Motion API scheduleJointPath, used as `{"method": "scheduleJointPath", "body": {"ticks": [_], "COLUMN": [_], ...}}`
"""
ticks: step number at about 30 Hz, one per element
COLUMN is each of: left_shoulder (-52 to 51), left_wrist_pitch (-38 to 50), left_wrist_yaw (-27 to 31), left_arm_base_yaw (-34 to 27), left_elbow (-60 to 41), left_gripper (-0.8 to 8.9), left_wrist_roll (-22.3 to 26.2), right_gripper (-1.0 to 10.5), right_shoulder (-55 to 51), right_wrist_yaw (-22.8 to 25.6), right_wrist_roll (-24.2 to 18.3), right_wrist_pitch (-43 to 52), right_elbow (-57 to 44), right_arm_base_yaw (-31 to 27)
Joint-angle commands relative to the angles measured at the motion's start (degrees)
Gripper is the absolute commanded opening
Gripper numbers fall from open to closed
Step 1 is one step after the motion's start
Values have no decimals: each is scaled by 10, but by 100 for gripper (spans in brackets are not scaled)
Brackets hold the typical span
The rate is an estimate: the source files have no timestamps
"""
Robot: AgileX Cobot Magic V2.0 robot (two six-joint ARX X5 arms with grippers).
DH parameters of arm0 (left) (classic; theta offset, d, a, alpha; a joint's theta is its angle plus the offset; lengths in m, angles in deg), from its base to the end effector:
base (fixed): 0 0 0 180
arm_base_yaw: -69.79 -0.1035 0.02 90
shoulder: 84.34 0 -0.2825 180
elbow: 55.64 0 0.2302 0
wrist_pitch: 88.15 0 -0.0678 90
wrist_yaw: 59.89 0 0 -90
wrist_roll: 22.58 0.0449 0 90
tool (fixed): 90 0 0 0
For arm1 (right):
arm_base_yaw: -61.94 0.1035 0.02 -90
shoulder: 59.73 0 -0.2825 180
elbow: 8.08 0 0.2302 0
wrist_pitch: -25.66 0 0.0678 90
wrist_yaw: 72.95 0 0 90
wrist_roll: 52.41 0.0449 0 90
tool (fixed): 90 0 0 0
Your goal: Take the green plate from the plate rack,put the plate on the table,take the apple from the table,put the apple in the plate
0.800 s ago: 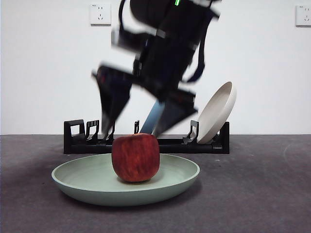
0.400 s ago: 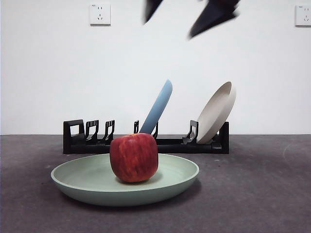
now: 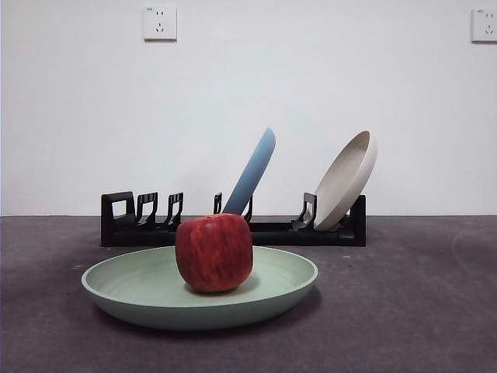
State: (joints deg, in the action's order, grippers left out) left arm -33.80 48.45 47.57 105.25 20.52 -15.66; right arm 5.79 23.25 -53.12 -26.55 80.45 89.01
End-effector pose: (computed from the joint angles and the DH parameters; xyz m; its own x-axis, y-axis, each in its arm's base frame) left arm 0.1327 -0.0780 0.3874 0.9139 -0.2826 -0.2913 0.3483 0.9145 0.2057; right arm 0.1918 0.0926 0.3957 0.8219 0.2988 -0.4850 -0.3738 0.9253 -0.0635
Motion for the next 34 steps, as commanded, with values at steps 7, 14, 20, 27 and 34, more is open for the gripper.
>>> {"method": "scheduleJointPath", "body": {"ticks": [7,14,20,27,34], "left_shoulder": [3,-21,-99,-209,-237], "left_wrist_pitch": [17,77,150,153,114], "left_wrist_yaw": [-136,-164,-161,-161,-161], "left_arm_base_yaw": [-154,-203,-203,-203,-203], "left_elbow": [-10,-90,-213,-314,-318], "left_gripper": [-10,-10,-10,-9,-1], "left_wrist_roll": [-2,-44,-79,-113,-116], "right_gripper": [-12,-12,-12,-12,-11], "right_shoulder": [-14,-78,-165,-294,-321], "right_wrist_yaw": [-1,2,19,64,62], "right_wrist_roll": [15,45,71,99,110], "right_wrist_pitch": [29,116,170,224,210], "right_elbow": [-29,-139,-259,-380,-389], "right_arm_base_yaw": [-16,-14,-14,0,0]}}
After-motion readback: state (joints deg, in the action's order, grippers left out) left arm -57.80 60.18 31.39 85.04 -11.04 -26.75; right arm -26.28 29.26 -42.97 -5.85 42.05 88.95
